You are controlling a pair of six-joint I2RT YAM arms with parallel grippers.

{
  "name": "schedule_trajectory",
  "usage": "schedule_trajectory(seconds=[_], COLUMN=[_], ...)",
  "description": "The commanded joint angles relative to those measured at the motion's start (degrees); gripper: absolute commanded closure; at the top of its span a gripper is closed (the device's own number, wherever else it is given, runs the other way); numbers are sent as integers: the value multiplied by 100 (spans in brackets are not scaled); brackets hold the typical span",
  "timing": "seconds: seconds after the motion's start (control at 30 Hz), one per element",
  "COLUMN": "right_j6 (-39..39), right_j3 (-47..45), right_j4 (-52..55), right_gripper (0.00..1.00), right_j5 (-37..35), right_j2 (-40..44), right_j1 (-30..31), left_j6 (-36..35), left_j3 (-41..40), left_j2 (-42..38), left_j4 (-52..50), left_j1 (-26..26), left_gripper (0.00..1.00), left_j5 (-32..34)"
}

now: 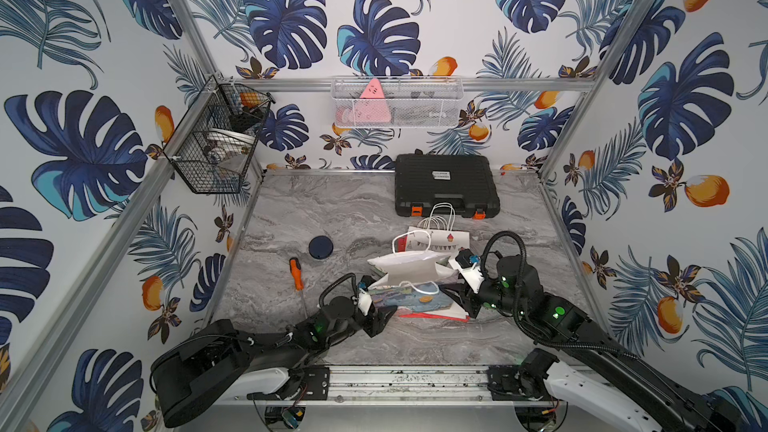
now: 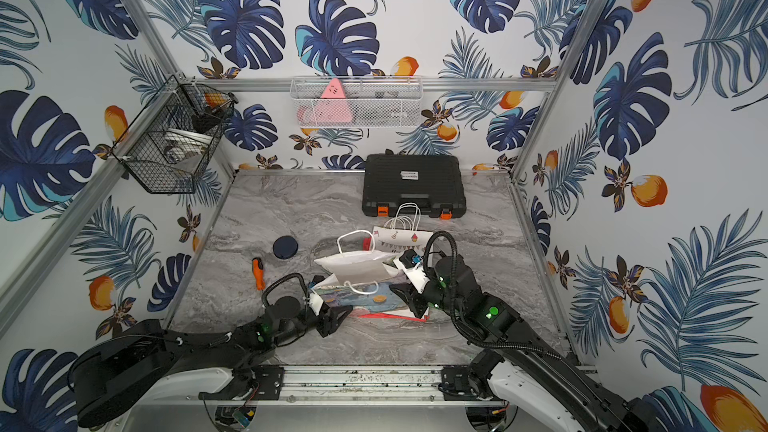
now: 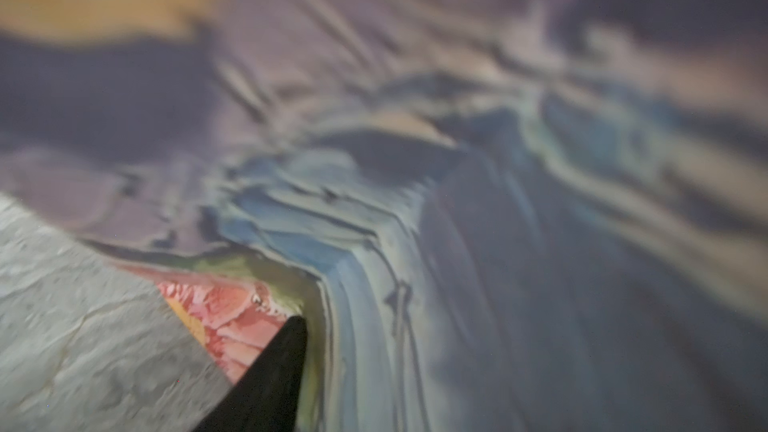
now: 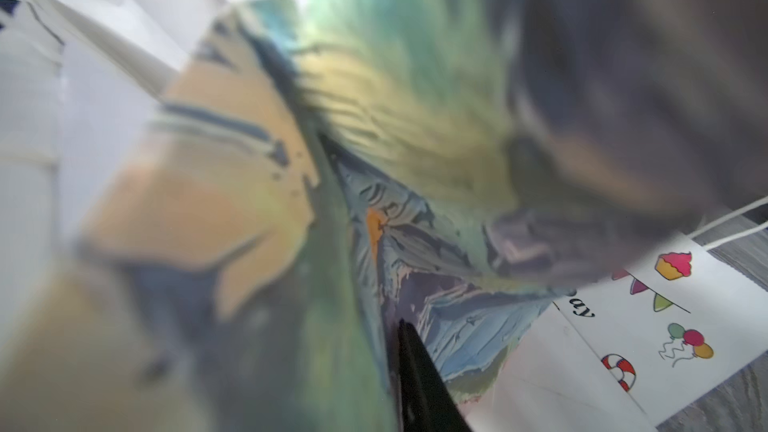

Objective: Put away the paper bag
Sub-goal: Press the paper bag.

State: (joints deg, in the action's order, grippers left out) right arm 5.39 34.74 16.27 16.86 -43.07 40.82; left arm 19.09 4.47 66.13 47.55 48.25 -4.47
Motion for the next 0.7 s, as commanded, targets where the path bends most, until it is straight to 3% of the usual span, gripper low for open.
schedule_trajectory(seconds=[0.0,0.1,0.2,0.43,0.67], right_j6=[3,22,28,71,70], right_j3=[7,24,15,50,65], right_j4=[-55,70,124,210,211], right_gripper=[74,74,74,73,67], right_j5=[47,-30,-42,61,506], right_j2=[27,77,123,174,191], right_j1=[5,5,5,6,5], left_j6=[-247,-217,-346,-643,-935], left_j3=[-23,-78,80,554,1176], left_j2=[-146,-534,-1072,-2419,-2460], left_j4=[683,725,117,-1317,-1657], left_j1=[2,2,1,2,7], left_gripper=[51,56,61,61,70], left_j5=[-433,-493,-550,-707,-861])
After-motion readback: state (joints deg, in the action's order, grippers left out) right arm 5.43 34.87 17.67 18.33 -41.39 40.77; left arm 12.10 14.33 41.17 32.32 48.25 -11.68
